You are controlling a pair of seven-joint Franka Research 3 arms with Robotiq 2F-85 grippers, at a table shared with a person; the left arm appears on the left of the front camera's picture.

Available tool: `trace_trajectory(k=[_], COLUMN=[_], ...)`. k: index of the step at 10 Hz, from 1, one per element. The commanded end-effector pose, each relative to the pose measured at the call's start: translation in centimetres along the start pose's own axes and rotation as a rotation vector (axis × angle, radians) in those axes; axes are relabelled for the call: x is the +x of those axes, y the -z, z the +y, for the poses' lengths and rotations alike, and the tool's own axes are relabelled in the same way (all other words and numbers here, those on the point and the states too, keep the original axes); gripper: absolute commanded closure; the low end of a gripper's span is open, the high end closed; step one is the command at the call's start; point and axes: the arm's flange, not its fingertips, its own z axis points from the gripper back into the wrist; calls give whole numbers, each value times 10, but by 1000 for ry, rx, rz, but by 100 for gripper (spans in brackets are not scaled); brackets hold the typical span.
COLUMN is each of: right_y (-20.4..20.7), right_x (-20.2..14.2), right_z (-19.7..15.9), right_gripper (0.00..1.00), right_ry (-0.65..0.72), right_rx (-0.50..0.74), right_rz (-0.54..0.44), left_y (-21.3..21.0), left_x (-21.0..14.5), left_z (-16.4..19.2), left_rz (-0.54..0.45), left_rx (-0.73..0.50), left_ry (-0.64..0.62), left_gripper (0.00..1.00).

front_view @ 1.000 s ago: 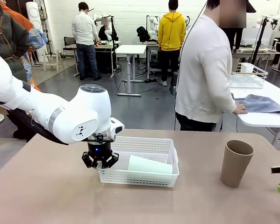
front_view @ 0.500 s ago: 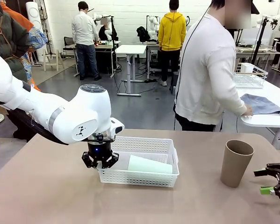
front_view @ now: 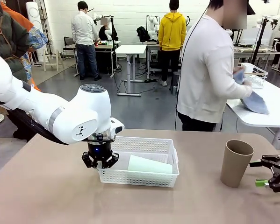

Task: Clean and organize the cups into the basket.
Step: Pick up the Reusable plastic cup from the right side of the table and stack it inside the Organizing basket in the center of the table.

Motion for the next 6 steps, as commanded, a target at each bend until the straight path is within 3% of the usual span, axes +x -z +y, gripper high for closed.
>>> trace_trajectory(k=[1, 6], right_y=[17, 41], right_x=[-17, -12], right_z=[-17, -41], right_gripper=[0, 0], right_ry=[-42, 29], right_rx=[21, 83], right_rz=[-56, -102], left_y=[-1, -1], left_x=[1, 1], left_z=[-2, -2], left_rz=[-3, -3], left_rx=[-1, -1], left_ry=[0, 0], left_gripper=[100, 100])
